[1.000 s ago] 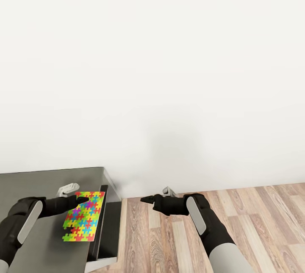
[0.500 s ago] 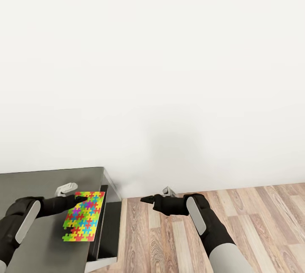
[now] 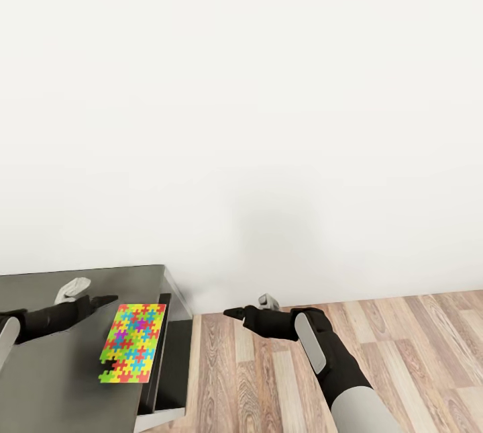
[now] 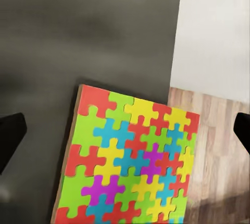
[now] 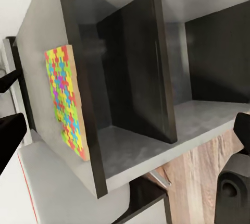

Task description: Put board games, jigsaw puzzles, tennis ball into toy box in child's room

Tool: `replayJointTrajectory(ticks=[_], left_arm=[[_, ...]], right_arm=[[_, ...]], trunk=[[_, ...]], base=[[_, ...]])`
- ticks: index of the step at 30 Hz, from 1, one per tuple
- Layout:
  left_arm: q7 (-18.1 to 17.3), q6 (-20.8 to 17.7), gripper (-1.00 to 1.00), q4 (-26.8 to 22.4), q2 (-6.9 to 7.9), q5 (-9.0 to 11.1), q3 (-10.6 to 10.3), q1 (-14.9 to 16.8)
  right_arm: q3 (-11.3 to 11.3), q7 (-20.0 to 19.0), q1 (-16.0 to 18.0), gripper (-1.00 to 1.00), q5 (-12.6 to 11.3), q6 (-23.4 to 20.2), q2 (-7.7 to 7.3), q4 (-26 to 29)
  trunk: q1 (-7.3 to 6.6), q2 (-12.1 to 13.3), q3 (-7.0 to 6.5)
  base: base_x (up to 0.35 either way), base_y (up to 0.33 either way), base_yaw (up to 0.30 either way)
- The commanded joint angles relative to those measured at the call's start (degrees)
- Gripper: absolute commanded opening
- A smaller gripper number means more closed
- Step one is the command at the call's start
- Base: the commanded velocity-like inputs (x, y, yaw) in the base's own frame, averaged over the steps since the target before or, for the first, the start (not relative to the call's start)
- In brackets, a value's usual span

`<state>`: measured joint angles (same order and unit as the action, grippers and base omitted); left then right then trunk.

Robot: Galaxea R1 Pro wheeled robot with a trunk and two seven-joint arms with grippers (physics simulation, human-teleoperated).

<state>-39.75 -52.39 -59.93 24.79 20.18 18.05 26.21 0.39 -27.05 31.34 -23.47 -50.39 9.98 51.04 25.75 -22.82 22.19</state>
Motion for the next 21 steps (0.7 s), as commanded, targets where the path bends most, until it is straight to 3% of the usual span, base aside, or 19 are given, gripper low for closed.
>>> replayJointTrajectory(ticks=[1,7,13,14,21], left_arm=[[-1.2,-0.3,1.0,0.0,0.35,-0.1,0.2,0.0],[-8.3,-0.8,1.0,0.0,2.62,-0.1,0.6,-0.2],[-15.8,-1.2,1.0,0.0,3.99,-0.1,0.6,-0.3],[-18.7,-1.3,1.0,0.0,4.38,-0.2,0.6,-0.3],[-28.9,-1.2,1.0,-0.1,5.37,-0.4,0.5,-0.4]], right_arm=[[-0.1,-0.2,0.0,1.0,0.2,-0.2,0.01,0.0],[0.0,-0.2,0.0,1.0,0.1,0.1,0.01,0.0],[0.0,-0.2,0.0,1.0,0.1,0.2,0.01,0.0],[0.0,-0.2,0.0,1.0,0.1,0.2,0.01,-0.2],[0.0,-0.2,0.2,1.0,0.0,0.2,0.01,-2.8]], trunk=[[0.03,-0.1,0.09],[0.03,-0.1,0.09],[0.03,-0.1,0.09],[0.03,-0.1,0.09],[0.03,-0.1,0.09]], base=[[0.0,0.0,0.0],[0.0,0.0,0.0],[0.0,0.0,0.0],[0.0,0.0,0.0],[0.0,0.0,0.0]])
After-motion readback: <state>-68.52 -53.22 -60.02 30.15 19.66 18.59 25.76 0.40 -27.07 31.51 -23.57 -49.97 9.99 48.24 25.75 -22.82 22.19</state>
